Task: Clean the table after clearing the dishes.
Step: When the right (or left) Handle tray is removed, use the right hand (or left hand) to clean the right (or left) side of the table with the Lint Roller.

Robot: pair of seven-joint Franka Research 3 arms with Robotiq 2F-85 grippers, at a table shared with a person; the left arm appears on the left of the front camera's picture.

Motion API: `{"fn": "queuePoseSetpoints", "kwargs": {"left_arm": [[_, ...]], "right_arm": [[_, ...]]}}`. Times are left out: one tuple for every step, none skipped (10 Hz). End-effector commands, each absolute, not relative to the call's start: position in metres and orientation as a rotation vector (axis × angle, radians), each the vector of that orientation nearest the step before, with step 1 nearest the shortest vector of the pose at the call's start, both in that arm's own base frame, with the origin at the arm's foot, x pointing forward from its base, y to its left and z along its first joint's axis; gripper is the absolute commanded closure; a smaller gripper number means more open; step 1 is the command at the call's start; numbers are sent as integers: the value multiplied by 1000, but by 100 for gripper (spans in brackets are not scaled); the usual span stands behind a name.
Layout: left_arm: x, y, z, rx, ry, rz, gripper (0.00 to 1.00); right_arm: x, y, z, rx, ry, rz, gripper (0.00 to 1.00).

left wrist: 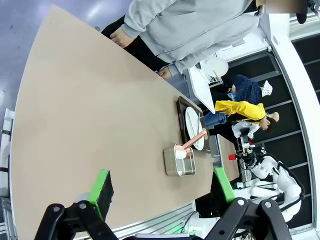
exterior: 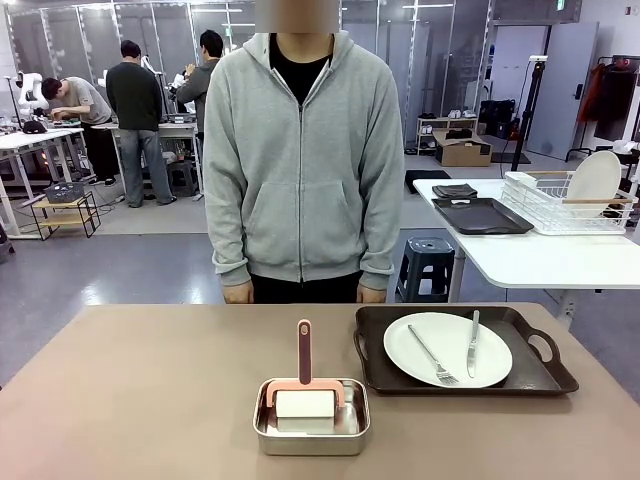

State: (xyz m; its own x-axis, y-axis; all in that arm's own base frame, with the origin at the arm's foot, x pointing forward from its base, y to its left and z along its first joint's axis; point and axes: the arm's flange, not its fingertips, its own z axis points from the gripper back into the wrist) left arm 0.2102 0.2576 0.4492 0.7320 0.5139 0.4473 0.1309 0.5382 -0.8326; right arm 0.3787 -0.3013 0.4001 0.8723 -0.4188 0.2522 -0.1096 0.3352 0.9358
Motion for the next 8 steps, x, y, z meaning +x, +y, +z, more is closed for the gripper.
{"fn": "queuePoseSetpoints", "kwargs": {"left_arm": [[209, 259, 454, -1014, -738, 257, 0], [209, 259, 454, -1014, -738, 257, 0], [209, 259, 454, -1014, -738, 257, 0], [209, 259, 454, -1014, -738, 257, 0], [209, 259, 454, -1014, -738, 257, 0], [209, 259, 454, -1014, -738, 257, 0], [209, 259, 454, -1014, -738, 257, 0], [209, 259, 454, -1014, -738, 257, 0]], "right_arm": [[377, -300, 402, 1231, -504, -209, 0], [377, -300, 402, 1231, -504, -209, 0], [377, -300, 402, 1231, -504, -209, 0], [377, -300, 402, 1231, -504, -209, 0], [377, -300, 402, 1231, -504, -209, 0], [377, -300, 402, 1231, -504, -209, 0], [377, -300, 402, 1231, -504, -209, 0], [377, -300, 402, 1231, -504, -209, 0]]}}
